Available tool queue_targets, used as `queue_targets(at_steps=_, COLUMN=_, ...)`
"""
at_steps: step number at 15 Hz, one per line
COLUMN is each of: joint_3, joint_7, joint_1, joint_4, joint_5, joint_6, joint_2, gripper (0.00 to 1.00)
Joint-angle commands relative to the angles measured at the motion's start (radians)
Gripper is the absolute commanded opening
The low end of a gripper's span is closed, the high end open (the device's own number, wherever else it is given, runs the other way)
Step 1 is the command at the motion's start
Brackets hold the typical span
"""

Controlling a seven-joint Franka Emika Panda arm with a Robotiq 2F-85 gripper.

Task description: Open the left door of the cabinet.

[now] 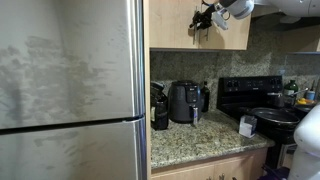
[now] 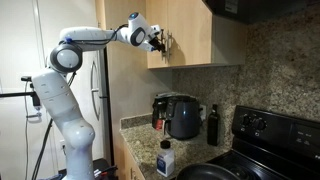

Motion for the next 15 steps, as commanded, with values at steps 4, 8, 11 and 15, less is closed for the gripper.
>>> queue_targets(at_steps=4, joint_3=-0.013, joint_7=-0.115, joint_1=0.033, joint_4=-0.047, joint_5=0.048, joint_6=0.01, joint_2=0.014, gripper=0.01)
queue_targets(at_steps=8, joint_3=-0.026, joint_7=-0.218, joint_1=0.078, joint_4=-0.08, joint_5=0.134, joint_6=-0.037, joint_2=-0.026, gripper=0.05)
queue_targets(at_steps=11, joint_3=-0.011, joint_7=-0.243, joint_1=0.085, joint_4=-0.14, joint_5=0.152, joint_6=-0.031, joint_2=-0.075, gripper=0.05)
queue_targets(at_steps=15, joint_3=-0.019, joint_7=-0.265, joint_1=0.105, joint_4=-0.193, joint_5=0.179, joint_6=-0.026, joint_2=-0.146, gripper=0.05)
